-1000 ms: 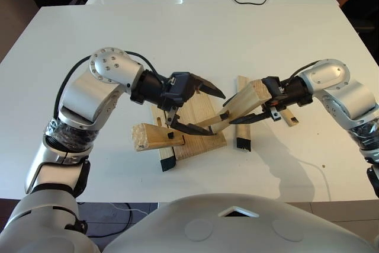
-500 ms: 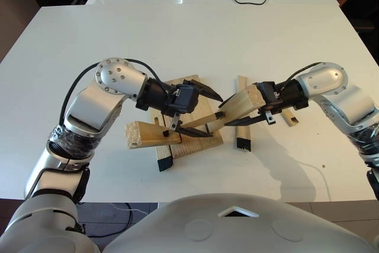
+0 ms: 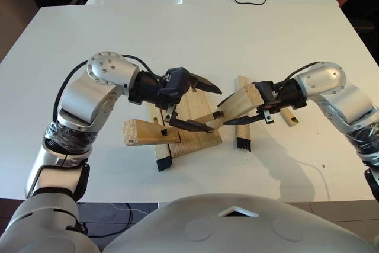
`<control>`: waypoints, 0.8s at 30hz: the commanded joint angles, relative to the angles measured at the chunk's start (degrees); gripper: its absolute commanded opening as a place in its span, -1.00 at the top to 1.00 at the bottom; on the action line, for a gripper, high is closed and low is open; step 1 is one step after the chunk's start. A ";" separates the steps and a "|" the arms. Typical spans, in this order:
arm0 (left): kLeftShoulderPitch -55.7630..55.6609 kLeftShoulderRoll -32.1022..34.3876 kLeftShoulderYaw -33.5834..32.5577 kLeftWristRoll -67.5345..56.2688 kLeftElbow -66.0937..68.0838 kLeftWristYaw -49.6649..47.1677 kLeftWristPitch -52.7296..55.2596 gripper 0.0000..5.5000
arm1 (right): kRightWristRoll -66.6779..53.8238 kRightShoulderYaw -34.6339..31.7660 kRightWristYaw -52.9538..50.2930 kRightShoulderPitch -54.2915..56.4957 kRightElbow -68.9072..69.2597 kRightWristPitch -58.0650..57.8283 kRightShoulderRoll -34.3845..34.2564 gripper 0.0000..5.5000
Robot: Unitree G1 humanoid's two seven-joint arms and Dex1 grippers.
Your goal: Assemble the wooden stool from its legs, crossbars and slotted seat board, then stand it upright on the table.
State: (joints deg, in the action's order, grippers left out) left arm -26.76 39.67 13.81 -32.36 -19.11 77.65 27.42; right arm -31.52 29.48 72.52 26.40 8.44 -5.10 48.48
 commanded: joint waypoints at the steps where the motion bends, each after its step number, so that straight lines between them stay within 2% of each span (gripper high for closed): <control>1: -4.73 -0.71 -2.71 -1.56 3.87 -1.21 2.43 -0.58 | 14.62 8.46 -0.27 -5.54 -6.89 -6.65 0.83 0.28; 24: 0.94 -0.78 3.36 7.32 8.91 -1.59 -4.05 -0.58 | 15.45 9.44 1.14 -3.79 -7.40 -6.91 -0.29 0.28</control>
State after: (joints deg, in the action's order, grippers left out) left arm -27.34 39.15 14.94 -28.91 -12.75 77.16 24.22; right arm -31.25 29.74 73.85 27.83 6.59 -5.10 47.30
